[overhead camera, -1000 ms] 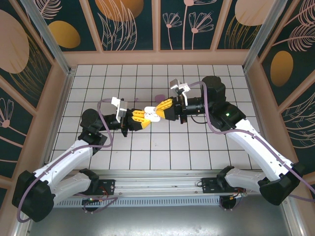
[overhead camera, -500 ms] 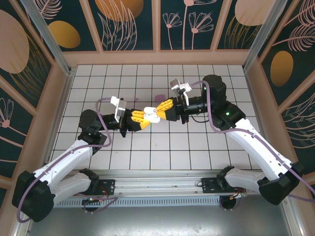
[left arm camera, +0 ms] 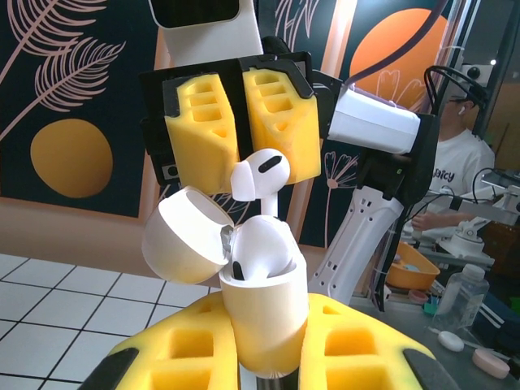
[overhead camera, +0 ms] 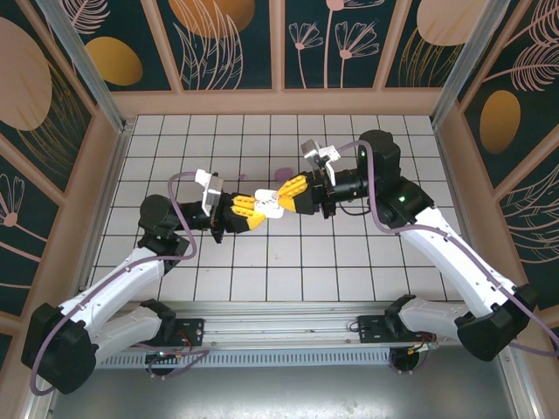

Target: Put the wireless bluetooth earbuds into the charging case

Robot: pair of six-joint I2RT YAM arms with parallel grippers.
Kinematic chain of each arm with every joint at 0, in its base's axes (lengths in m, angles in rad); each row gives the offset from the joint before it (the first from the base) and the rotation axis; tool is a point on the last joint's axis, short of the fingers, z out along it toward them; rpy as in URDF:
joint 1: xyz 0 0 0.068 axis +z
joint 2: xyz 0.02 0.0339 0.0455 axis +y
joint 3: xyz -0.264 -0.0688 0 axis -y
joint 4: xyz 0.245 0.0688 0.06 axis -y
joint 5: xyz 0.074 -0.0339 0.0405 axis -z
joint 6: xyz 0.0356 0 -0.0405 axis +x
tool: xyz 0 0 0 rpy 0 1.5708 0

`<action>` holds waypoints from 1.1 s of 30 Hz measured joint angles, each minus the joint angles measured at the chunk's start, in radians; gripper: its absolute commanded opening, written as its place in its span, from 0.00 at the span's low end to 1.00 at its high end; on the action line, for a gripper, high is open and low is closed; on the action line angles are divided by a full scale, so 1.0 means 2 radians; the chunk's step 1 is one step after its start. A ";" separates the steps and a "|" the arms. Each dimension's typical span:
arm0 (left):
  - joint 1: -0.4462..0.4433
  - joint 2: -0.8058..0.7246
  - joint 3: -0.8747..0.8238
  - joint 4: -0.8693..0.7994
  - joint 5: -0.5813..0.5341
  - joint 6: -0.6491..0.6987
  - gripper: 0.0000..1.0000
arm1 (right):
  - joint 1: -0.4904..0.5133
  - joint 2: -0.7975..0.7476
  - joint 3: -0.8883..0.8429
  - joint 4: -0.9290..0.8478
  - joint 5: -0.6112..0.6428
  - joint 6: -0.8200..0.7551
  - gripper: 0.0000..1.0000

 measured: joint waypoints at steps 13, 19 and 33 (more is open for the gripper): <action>0.003 0.000 0.000 0.003 -0.003 -0.003 0.00 | -0.001 0.013 0.014 -0.013 -0.011 -0.019 0.27; 0.005 0.000 0.000 -0.002 -0.009 -0.003 0.00 | -0.001 0.013 0.014 -0.019 -0.001 -0.028 0.29; 0.009 0.000 0.000 -0.024 -0.025 0.003 0.00 | -0.010 0.050 0.051 -0.068 -0.004 -0.056 0.22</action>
